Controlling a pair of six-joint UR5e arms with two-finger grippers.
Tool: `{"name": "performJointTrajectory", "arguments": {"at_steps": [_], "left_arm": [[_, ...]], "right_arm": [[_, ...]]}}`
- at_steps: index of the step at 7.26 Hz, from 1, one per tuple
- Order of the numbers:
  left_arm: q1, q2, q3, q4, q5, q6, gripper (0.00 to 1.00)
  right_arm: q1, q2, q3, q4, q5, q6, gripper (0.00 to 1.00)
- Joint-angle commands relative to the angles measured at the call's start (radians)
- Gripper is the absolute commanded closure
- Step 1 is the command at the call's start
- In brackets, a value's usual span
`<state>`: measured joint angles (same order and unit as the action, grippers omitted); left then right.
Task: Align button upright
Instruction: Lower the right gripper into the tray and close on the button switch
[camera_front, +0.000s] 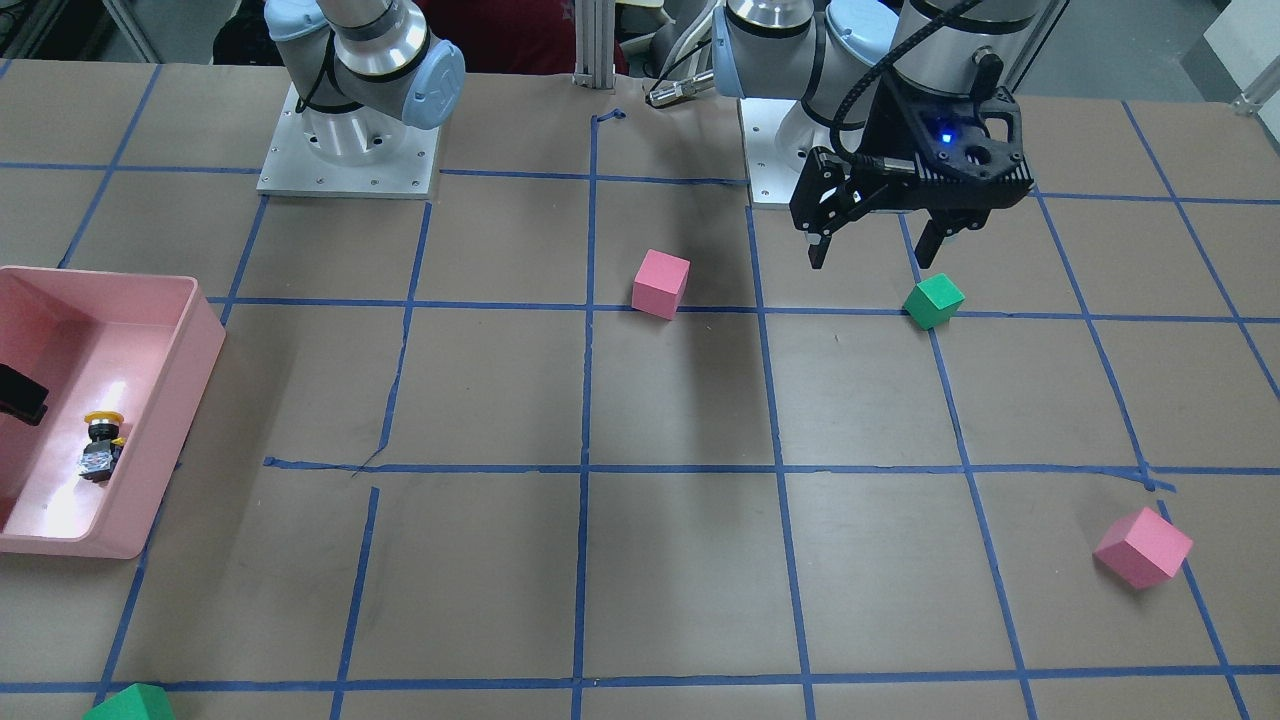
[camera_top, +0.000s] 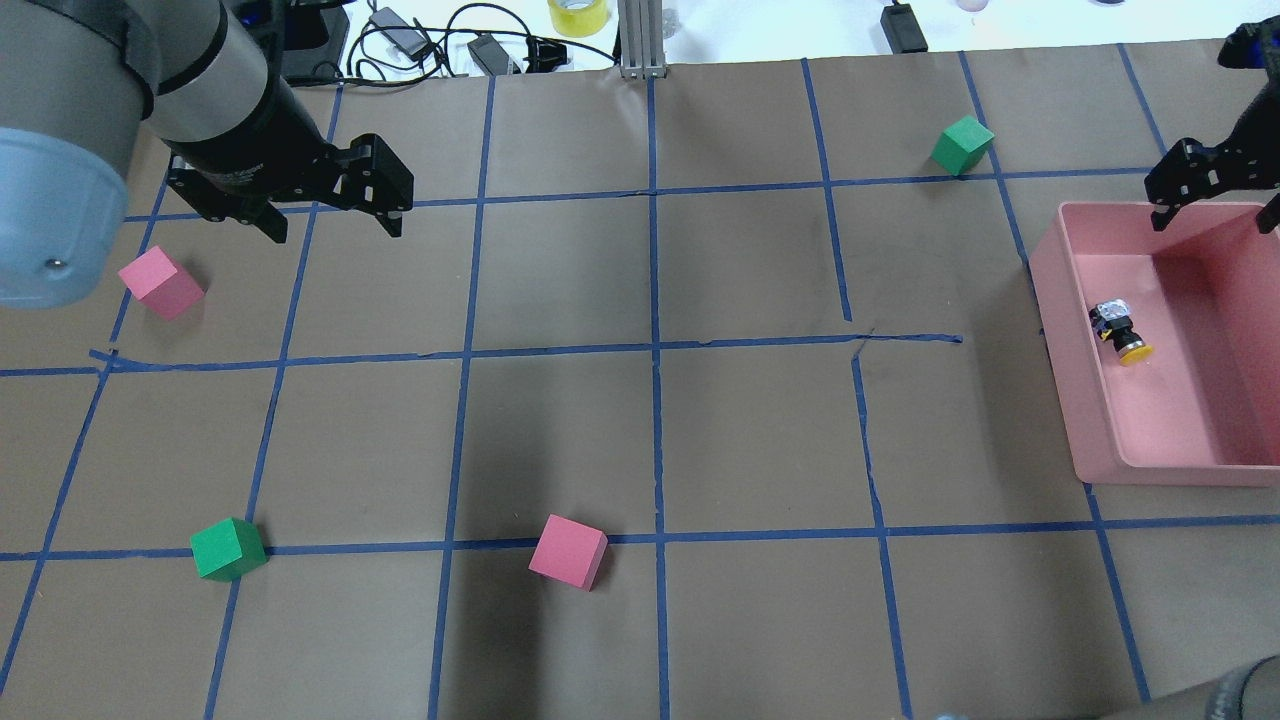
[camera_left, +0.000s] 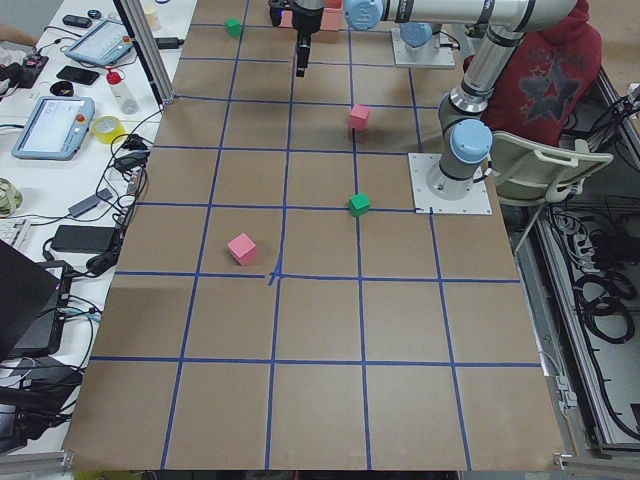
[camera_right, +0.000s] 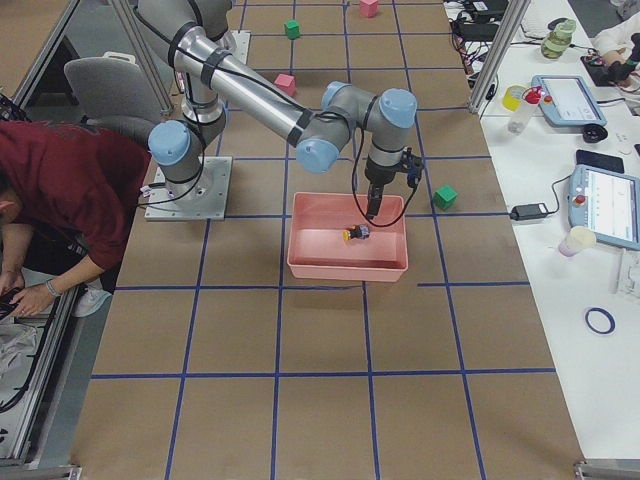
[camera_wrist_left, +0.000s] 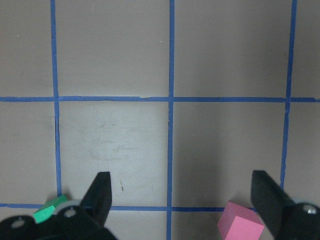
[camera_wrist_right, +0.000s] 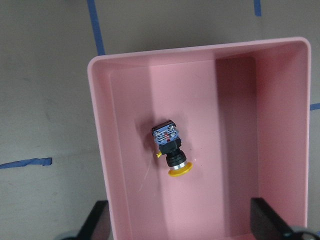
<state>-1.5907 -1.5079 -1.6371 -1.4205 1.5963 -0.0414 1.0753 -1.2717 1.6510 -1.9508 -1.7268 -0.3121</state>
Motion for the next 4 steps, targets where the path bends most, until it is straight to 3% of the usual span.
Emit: {"name": "performJointTrajectory", "arguments": {"at_steps": [1, 4], "left_arm": [[0.000, 0.000, -0.001, 0.000, 0.001, 0.000, 0.00], [0.000, 0.000, 0.000, 0.000, 0.001, 0.000, 0.00]], "right_arm": [[-0.002, 0.049, 0.039, -0.060, -0.025, 0.004, 0.00], [-0.041, 0.089, 0.101, -0.081, -0.008, 0.002, 0.00]]}}
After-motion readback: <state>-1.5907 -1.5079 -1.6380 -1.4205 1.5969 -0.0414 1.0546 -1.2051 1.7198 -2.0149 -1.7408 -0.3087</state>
